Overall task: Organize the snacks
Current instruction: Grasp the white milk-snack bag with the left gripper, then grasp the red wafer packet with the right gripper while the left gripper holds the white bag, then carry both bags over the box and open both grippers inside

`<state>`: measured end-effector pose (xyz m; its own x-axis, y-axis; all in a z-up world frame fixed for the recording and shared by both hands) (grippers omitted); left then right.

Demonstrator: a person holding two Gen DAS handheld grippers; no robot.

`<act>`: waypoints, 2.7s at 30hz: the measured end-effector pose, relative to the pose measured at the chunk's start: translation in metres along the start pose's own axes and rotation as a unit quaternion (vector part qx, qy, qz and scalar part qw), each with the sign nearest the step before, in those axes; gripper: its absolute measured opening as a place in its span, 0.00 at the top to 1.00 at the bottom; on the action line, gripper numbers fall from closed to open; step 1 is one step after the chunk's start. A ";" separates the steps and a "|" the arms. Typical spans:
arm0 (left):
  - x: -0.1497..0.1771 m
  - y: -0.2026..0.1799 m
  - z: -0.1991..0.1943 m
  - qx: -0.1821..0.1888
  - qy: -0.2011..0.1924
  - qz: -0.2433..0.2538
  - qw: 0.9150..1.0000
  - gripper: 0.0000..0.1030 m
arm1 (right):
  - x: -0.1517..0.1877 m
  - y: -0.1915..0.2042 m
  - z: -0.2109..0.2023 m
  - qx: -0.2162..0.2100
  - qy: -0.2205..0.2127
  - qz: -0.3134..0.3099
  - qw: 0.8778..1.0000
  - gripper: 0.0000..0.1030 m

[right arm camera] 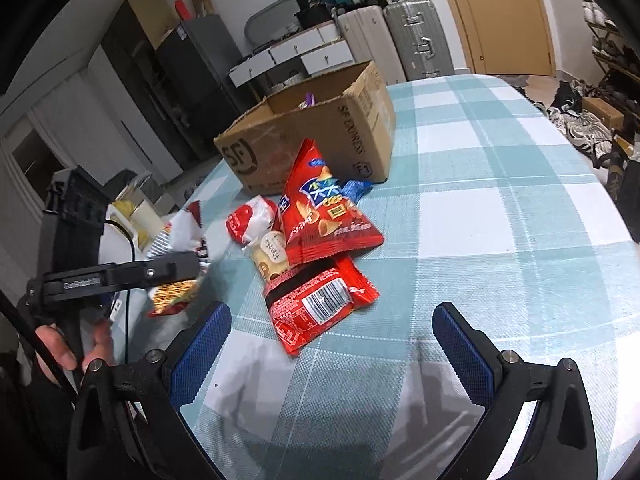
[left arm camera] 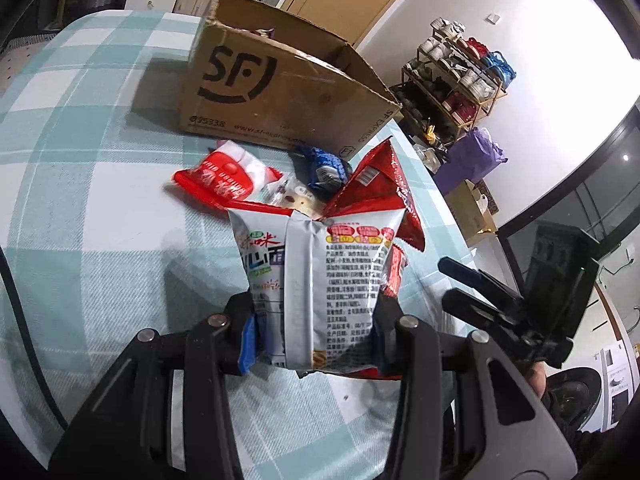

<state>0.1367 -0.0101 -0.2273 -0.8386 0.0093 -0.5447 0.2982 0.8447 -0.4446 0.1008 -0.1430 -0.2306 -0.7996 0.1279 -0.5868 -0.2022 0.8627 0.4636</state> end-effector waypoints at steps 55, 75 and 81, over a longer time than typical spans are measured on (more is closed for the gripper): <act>0.024 0.029 -0.060 -0.019 -0.024 -0.027 0.999 0.61 | 0.007 0.051 0.039 0.028 0.032 -0.124 0.991 0.48; -0.038 -0.004 -0.079 -0.050 -0.041 0.040 0.997 0.61 | -0.061 0.083 0.001 -0.032 -0.031 -0.104 0.994 0.48; -0.068 -0.021 -0.086 -0.036 -0.051 0.065 0.996 0.61 | -0.092 0.095 -0.008 -0.048 -0.050 -0.104 0.992 0.48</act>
<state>0.1480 0.0179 -0.1201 -0.7436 0.0701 -0.6649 0.3642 0.8765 -0.3149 0.1511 -0.0767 -0.1274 -0.6752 0.0042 -0.7376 -0.4145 0.8250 0.3841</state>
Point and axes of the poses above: each gripper's, at about its wrist camera, not at the fingertips, and z roughly the way its jaws point, y to its left, x to its underside, the point moved 8 cm from there along z, roughly the way its jaws point, and after that the axes turned 5 degrees about z, right-handed, at the moved point
